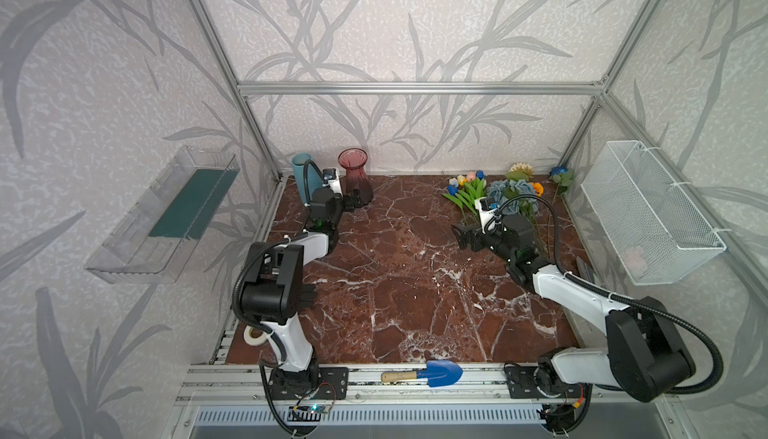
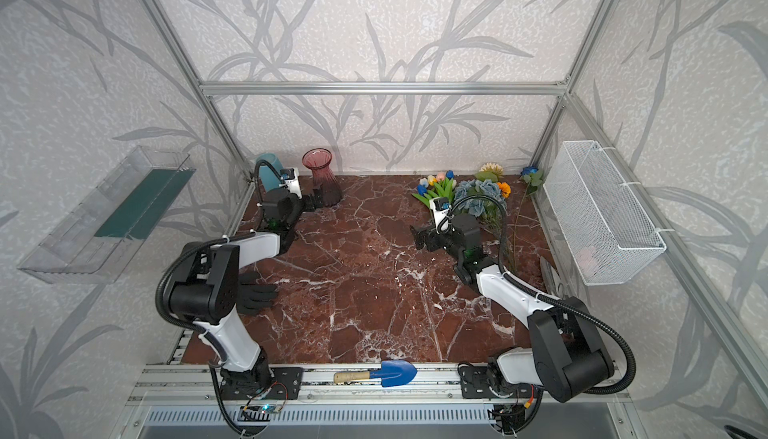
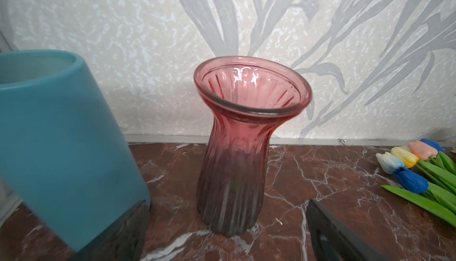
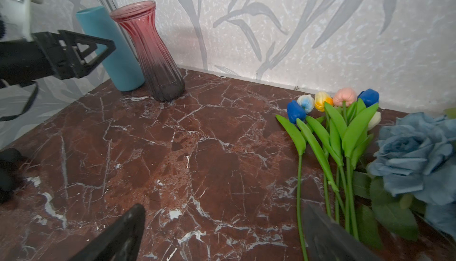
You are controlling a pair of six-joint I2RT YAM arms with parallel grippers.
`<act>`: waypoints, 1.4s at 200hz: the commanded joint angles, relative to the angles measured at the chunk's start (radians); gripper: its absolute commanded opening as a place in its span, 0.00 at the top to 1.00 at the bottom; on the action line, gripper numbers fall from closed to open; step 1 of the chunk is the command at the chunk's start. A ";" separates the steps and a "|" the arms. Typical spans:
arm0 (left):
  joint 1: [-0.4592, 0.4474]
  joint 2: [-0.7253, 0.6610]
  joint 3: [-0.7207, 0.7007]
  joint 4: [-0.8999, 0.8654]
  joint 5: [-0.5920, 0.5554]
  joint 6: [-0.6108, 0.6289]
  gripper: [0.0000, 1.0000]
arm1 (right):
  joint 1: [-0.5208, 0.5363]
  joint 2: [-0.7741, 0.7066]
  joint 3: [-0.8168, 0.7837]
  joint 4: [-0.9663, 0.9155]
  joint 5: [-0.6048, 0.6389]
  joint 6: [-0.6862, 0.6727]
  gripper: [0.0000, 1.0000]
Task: Arrange flowers in a vase
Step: Move the vase to the center of the table.
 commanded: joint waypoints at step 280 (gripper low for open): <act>-0.010 0.430 0.469 0.137 0.126 0.073 0.72 | 0.018 -0.218 -0.170 0.176 -0.044 0.058 0.01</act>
